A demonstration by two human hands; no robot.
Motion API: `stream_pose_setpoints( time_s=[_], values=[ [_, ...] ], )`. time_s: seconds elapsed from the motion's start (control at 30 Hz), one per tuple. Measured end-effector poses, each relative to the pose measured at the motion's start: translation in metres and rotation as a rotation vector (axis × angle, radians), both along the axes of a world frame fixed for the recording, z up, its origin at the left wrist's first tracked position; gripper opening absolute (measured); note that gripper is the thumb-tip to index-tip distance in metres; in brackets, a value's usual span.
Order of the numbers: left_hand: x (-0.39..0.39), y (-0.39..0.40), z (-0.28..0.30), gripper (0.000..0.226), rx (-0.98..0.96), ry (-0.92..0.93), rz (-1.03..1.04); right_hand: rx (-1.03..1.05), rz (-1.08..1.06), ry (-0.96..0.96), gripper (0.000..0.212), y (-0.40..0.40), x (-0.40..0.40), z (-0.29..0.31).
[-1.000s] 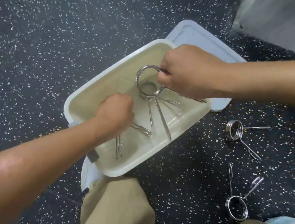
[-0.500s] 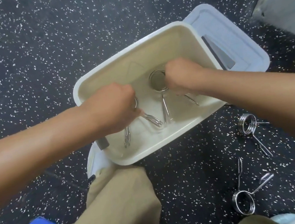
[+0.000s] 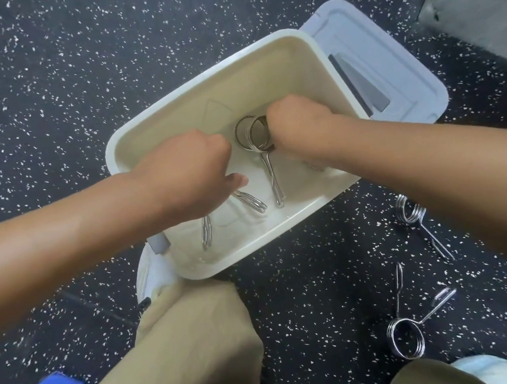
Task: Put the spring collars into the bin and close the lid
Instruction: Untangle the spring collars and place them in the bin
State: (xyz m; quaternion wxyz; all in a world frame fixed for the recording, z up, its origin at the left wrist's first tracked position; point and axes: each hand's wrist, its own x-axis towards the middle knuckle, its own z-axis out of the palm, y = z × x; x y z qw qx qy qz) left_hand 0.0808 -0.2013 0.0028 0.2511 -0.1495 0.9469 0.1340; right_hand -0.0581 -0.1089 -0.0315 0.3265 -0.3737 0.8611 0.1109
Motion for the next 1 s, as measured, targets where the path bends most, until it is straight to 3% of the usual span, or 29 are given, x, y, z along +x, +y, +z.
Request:
stream_pose_setpoints(
  time_s=[0.23,0.43,0.67,0.8,1.0],
  values=[
    [-0.003,0.009,0.004,0.045,0.015,0.066,-0.005,-0.251,0.051,0.130,0.013,0.022,-0.004,0.028],
    [-0.019,0.049,0.027,0.042,0.073,0.247,-0.078,-0.569,0.011,0.137,0.037,0.096,-0.009,0.071],
    [-0.035,0.117,0.030,0.039,0.190,0.333,-0.295,-0.454,-0.205,0.117,0.041,0.201,-0.030,0.073],
    [-0.030,0.161,0.008,0.033,0.249,0.215,-0.440,-0.386,-0.339,0.100,0.042,0.248,-0.028,0.042],
    [-0.011,0.217,-0.031,0.038,0.369,-0.202,-0.478,-0.368,-0.511,0.104,0.043,0.273,-0.026,-0.008]
  ],
)
